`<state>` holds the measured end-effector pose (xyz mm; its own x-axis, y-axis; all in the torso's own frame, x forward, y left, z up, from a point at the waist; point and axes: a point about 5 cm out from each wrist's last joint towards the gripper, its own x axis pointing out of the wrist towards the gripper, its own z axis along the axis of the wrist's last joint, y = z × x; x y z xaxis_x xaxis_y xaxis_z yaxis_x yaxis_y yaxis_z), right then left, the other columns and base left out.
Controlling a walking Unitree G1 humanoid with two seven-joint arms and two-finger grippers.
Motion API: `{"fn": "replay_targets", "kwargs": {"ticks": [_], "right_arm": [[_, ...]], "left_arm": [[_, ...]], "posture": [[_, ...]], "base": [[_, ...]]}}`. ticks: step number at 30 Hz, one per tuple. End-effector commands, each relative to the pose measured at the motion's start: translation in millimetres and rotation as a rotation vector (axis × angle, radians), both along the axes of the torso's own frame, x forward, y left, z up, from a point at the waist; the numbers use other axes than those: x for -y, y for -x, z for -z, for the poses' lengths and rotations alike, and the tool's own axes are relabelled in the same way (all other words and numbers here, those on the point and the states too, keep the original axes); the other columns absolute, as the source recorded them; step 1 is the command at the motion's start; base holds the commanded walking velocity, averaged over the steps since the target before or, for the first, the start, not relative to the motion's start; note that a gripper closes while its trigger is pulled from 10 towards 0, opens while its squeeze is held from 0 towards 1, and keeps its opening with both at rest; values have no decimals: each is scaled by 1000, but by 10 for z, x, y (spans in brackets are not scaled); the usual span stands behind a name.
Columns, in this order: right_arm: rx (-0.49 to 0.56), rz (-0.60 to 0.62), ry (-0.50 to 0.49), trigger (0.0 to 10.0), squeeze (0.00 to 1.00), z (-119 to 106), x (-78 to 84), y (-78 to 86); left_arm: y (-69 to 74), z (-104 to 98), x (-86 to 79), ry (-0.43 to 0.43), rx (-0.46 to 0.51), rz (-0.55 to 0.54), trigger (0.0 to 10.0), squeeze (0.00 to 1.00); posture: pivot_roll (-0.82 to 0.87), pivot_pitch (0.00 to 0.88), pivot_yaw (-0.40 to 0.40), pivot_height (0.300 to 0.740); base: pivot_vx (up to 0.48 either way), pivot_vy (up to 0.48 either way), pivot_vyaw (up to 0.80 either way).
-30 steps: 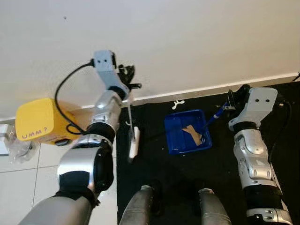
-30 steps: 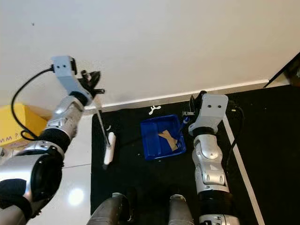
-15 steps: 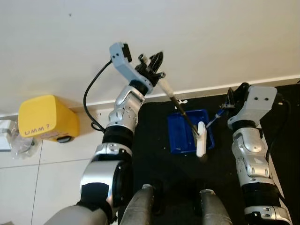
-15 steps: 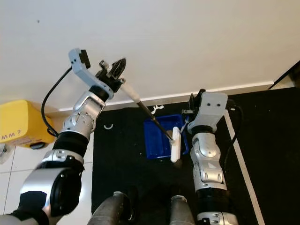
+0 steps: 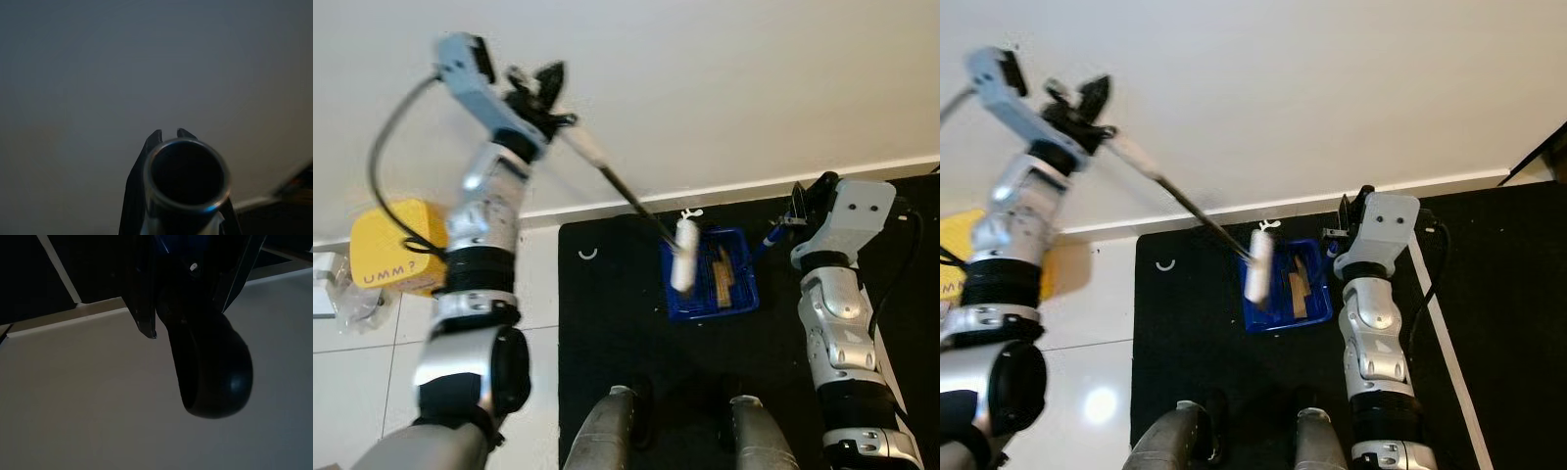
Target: Sweep floor
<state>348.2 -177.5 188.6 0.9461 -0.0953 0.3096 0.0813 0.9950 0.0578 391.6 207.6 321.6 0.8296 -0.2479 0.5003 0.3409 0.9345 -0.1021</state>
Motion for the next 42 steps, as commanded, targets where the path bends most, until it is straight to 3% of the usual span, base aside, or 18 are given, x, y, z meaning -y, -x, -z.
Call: {"fn": "replay_targets", "kwargs": {"ticks": [1,6,7,14,16,18,26,28,29,30,34,35,37,40,42], "right_arm": [[-202,-65,-74,10000,0,492,-129,51],[-196,-54,-66,10000,0,489,-109,59],[-180,-44,-64,10000,0,458,-96,67],[-138,-40,-56,10000,0,355,-84,118],[-135,-42,-55,10000,0,350,-85,138],[-132,-48,-52,10000,0,348,-89,187],[-142,-59,-47,10000,0,354,-91,232],[-150,-63,-48,10000,0,363,-97,238],[-150,-63,-48,10000,0,363,-97,238],[-154,-65,-51,10000,0,370,-103,235],[-157,-72,-58,10000,0,369,-132,224],[-157,-72,-58,10000,0,369,-132,224],[-157,-77,-64,10000,0,368,-160,199],[-158,-80,-67,10000,0,371,-172,188],[-161,-84,-72,10000,0,381,-185,177]], "left_arm": [[-12,94,-144,-100,-5,-110,10000,0],[-61,205,-165,-226,-15,-230,10000,0],[-112,317,-140,-297,-57,-311,10000,0],[-203,631,-31,-341,-212,-356,10000,0],[-210,668,-36,-309,-241,-353,10000,0],[-223,722,-47,-210,-293,-335,10000,0],[-232,588,-123,-78,-269,-355,10000,0],[-239,492,-131,39,-246,-340,10000,0],[-239,492,-131,39,-246,-340,10000,0],[-251,435,-92,137,-229,-299,10000,0],[-276,367,61,269,-201,-186,10000,0],[-276,367,61,269,-201,-186,10000,0],[-296,373,273,322,-196,-49,10000,0],[-301,401,383,330,-201,15,10000,0],[-299,495,559,333,-229,109,10000,0]], "posture": [[57,501,169,740],[50,521,161,740],[37,536,158,740],[5,574,153,740],[-10,591,153,740],[-21,607,150,740],[-28,619,150,740],[-22,607,152,740],[-22,607,152,740],[-18,598,153,740],[-12,579,156,740],[-12,579,156,740],[5,558,164,740],[7,556,165,740],[21,540,172,740]], "base": [[0,0,0],[0,0,0],[0,0,0],[0,0,0],[0,0,0],[0,0,0],[0,0,0],[0,0,0],[0,0,0],[0,0,0],[0,0,0],[0,0,0],[0,0,0],[0,0,0],[0,0,0]]}}
